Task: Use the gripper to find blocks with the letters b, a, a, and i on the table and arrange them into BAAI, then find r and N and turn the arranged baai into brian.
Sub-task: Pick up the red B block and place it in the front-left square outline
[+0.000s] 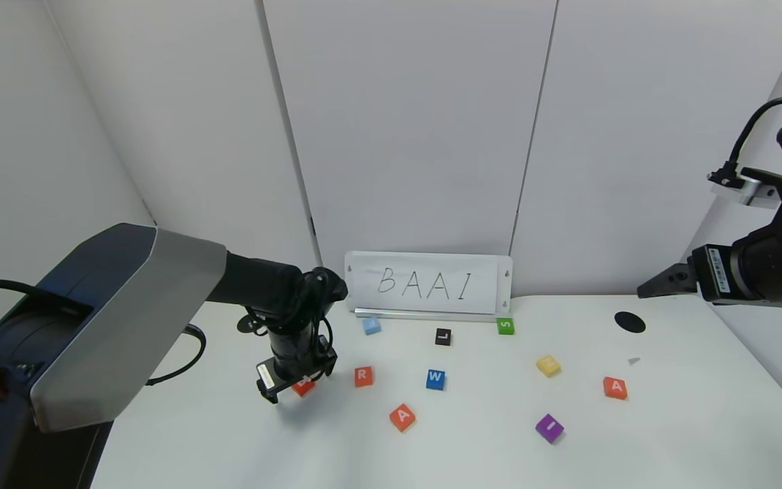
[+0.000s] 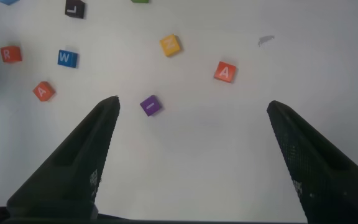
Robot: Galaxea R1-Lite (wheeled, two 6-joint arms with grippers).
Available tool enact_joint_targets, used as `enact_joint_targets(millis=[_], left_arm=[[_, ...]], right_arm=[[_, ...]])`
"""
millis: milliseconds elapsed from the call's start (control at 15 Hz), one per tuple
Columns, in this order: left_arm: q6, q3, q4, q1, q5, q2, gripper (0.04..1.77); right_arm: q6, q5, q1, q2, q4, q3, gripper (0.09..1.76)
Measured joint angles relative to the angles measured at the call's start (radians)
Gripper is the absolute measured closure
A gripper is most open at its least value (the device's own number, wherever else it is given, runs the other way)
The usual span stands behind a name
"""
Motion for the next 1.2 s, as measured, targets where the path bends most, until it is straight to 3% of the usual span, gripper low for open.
enact_joint_targets(millis=[200,400,467,867,1200], left_arm=[[0.0,-0.009,0.001,0.001,0.001,0.004,0.76],[0.0,-0.011,0.001,0.001,0.001,0.006,1.09],[0.0,-0.011,0.001,0.001,0.002,0.006,1.3],[0.001,-0.009,0.003,0.001,0.001,0.004,1.3],[0.023,-0.005,0.066,-0.002,0.005,-0.039,1.3]], right_arm=[[0.0,0.0,0.0,0.0,0.0,0.0,0.14],[0.0,0.0,0.0,0.0,0.0,0.0,0.14],[0.0,-0.001,0.0,0.0,0.0,0.0,0.14],[0.0,-0.001,0.0,-0.002,0.0,0.0,0.14],[0.0,-0.001,0.0,-0.003,0.0,0.0,0.14]])
